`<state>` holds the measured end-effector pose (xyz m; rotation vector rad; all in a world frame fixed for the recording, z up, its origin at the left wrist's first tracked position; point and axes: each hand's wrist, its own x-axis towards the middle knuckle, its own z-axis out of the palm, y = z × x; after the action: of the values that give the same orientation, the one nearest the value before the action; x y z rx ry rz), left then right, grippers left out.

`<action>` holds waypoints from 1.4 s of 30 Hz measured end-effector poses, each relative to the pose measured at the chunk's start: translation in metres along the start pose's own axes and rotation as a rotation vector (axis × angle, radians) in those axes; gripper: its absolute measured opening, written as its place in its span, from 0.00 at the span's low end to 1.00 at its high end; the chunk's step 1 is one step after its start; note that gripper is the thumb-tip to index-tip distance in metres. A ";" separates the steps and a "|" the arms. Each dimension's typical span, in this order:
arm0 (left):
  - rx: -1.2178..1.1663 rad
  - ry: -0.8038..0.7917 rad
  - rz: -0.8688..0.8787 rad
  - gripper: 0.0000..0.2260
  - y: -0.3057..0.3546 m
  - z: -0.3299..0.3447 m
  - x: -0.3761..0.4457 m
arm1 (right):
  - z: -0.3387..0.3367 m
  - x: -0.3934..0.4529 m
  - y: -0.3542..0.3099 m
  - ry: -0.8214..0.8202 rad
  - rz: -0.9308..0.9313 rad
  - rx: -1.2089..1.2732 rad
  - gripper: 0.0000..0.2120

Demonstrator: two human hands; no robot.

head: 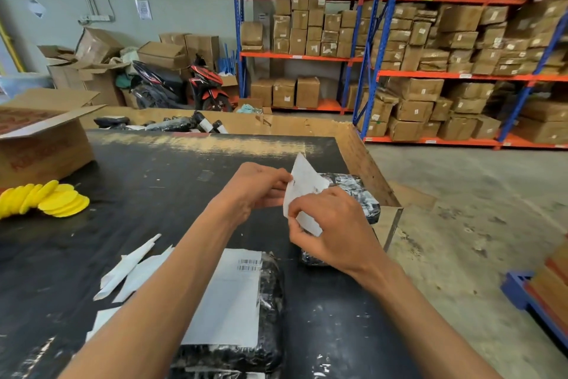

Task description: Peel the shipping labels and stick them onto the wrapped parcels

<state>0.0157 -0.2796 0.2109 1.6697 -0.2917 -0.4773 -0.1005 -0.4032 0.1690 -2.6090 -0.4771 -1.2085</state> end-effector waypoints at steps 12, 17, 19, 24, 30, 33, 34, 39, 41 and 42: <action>-0.087 -0.039 0.061 0.08 -0.008 0.029 0.031 | 0.003 -0.033 0.074 0.024 0.980 0.688 0.13; -0.218 -0.079 0.016 0.10 -0.009 0.051 0.050 | -0.001 -0.025 0.107 0.076 1.103 0.882 0.04; -0.208 -0.072 0.015 0.09 -0.012 0.058 0.062 | -0.001 -0.023 0.119 0.105 1.141 0.877 0.04; -0.071 -0.039 0.022 0.05 -0.025 0.070 0.095 | 0.003 -0.020 0.162 0.000 1.227 0.767 0.05; -0.004 -0.071 -0.041 0.10 -0.029 0.083 0.116 | 0.011 -0.017 0.202 -0.137 1.236 0.633 0.05; 0.075 -0.054 -0.039 0.11 -0.035 0.090 0.127 | 0.017 -0.019 0.212 -0.213 1.226 0.567 0.05; 0.117 -0.036 -0.028 0.12 -0.036 0.090 0.127 | 0.017 -0.019 0.211 -0.221 1.222 0.561 0.06; 0.253 0.001 0.012 0.12 -0.041 0.094 0.134 | 0.021 -0.023 0.214 -0.219 1.189 0.529 0.06; 0.279 0.010 0.020 0.12 -0.041 0.095 0.134 | 0.023 -0.025 0.215 -0.211 1.183 0.507 0.06; 0.292 0.014 0.021 0.12 -0.041 0.096 0.135 | 0.023 -0.025 0.215 -0.210 1.180 0.495 0.06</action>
<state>0.0861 -0.4180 0.1412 1.9506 -0.3826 -0.4218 -0.0173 -0.5988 0.1205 -1.9599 0.6107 -0.3418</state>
